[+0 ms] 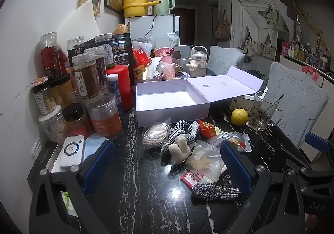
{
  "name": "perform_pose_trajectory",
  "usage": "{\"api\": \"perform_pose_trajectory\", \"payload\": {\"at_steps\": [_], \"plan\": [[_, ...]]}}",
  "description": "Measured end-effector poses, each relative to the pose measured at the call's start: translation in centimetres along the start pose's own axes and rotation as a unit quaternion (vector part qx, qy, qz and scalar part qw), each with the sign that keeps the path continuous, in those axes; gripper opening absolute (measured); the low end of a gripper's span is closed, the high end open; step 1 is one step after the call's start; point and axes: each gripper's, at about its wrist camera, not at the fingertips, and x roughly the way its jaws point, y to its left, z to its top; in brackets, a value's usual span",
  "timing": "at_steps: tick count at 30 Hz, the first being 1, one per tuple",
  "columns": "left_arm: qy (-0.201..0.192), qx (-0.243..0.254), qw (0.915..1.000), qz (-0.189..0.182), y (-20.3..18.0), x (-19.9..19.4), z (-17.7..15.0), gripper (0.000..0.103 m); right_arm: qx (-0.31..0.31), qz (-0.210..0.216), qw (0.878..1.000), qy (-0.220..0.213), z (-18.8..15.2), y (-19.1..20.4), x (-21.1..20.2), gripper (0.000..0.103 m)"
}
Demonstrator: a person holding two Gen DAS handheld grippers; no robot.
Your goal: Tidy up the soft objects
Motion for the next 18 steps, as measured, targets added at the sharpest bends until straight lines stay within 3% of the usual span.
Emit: {"api": "perform_pose_trajectory", "payload": {"at_steps": [18], "plan": [[0.003, 0.009, 1.0, 0.002, -0.26, 0.07, 0.06, 0.103, -0.003, -0.003, 1.0, 0.002, -0.06, 0.01, 0.08, 0.103]]}}
